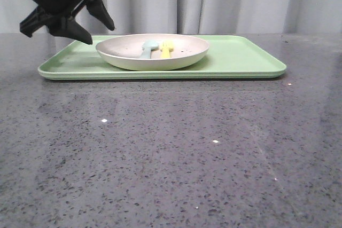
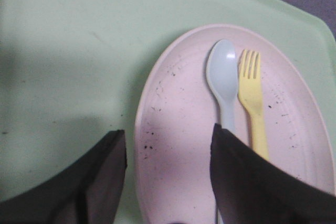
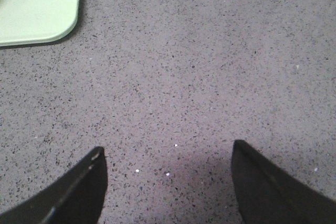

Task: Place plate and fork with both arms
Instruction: 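Open the left gripper and raise it away from the plate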

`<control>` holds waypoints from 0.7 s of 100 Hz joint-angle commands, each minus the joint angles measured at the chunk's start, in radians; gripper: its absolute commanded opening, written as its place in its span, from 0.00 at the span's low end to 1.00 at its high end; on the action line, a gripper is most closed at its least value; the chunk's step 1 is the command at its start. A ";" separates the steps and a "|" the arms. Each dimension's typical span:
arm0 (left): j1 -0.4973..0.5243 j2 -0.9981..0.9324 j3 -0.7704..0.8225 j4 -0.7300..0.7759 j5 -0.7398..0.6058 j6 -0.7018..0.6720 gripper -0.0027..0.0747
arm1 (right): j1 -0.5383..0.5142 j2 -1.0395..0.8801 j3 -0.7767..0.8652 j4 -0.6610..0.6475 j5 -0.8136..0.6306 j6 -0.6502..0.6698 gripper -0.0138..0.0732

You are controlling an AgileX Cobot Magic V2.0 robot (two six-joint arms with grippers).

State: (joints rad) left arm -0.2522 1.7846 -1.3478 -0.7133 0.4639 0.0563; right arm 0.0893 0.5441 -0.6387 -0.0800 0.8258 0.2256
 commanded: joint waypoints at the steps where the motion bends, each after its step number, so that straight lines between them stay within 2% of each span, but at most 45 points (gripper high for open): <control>1: 0.020 -0.091 -0.028 0.014 -0.011 -0.012 0.50 | -0.004 0.010 -0.034 -0.016 -0.054 -0.009 0.74; 20: 0.084 -0.174 -0.022 0.118 0.086 -0.012 0.50 | -0.004 0.010 -0.034 -0.016 -0.051 -0.009 0.74; 34: 0.122 -0.270 0.032 0.207 0.088 -0.012 0.50 | -0.004 0.010 -0.034 -0.016 -0.051 -0.009 0.74; 70: 0.252 -0.608 0.361 0.365 0.033 -0.012 0.50 | -0.004 0.010 -0.034 -0.016 -0.049 -0.009 0.74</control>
State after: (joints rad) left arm -0.0263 1.2844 -1.0298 -0.3807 0.5730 0.0541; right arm 0.0893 0.5441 -0.6387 -0.0800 0.8288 0.2256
